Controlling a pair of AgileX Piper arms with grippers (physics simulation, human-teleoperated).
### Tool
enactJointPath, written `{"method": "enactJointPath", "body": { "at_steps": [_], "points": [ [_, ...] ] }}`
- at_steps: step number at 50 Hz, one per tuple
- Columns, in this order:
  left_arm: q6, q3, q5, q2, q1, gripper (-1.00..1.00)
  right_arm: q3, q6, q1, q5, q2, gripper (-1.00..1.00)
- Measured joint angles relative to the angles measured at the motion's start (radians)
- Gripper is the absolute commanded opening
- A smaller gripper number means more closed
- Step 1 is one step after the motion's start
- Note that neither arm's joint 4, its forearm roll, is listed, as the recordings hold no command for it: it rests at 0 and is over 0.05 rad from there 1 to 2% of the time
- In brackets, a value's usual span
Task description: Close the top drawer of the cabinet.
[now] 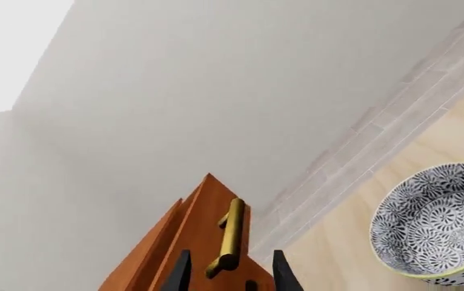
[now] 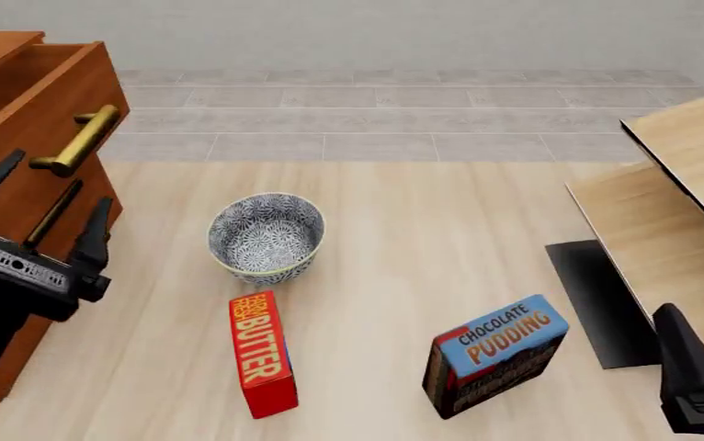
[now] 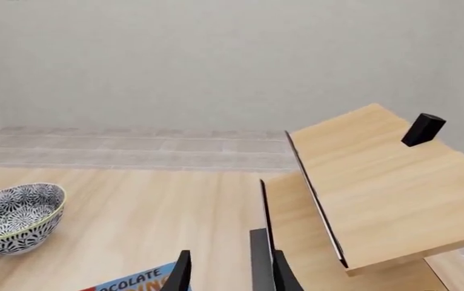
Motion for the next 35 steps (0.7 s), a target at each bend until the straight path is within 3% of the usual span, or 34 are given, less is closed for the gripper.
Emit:
{"method": "enactJointPath", "body": {
  "at_steps": [19,35],
  "points": [
    [0.143,0.023,-0.232,0.214,0.053,1.00,0.000,-0.001,-0.004,-0.004,0.000,1.00],
    [0.223,0.028,-0.294,0.260,0.070,1.00,-0.001,-0.004,0.007,-0.004,0.000,1.00]
  ]
}}
